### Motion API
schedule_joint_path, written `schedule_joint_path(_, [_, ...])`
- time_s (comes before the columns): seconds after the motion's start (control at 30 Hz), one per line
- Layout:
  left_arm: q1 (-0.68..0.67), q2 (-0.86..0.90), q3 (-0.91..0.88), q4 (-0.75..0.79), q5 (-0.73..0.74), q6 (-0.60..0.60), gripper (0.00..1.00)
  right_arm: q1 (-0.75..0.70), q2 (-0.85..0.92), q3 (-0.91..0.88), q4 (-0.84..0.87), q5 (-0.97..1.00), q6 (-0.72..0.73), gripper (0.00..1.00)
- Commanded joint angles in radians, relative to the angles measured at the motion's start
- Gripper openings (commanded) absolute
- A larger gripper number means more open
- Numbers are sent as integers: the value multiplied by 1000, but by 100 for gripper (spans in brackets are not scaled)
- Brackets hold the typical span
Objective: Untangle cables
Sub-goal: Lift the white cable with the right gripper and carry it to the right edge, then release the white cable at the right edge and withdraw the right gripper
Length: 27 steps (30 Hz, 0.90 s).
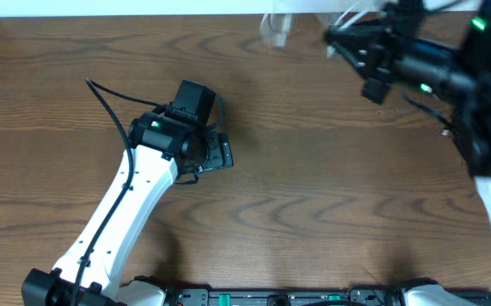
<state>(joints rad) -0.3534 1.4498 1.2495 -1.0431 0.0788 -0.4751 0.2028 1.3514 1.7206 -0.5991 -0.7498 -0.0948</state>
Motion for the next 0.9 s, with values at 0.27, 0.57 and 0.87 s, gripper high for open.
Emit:
schedule_joint_path(0.27, [6,3,-3,-4,-13,-6,86,-130,27,-15,-118,693,-26,1])
schedule_joint_path(0.57, [6,4,-3,-3,-13,-6,86,-382,46,-15,6,861,21,1])
schedule_joint_path(0.87, [6,3,-3,-14,-13,-5,86,-623,153,-15,-31,1100,228,1])
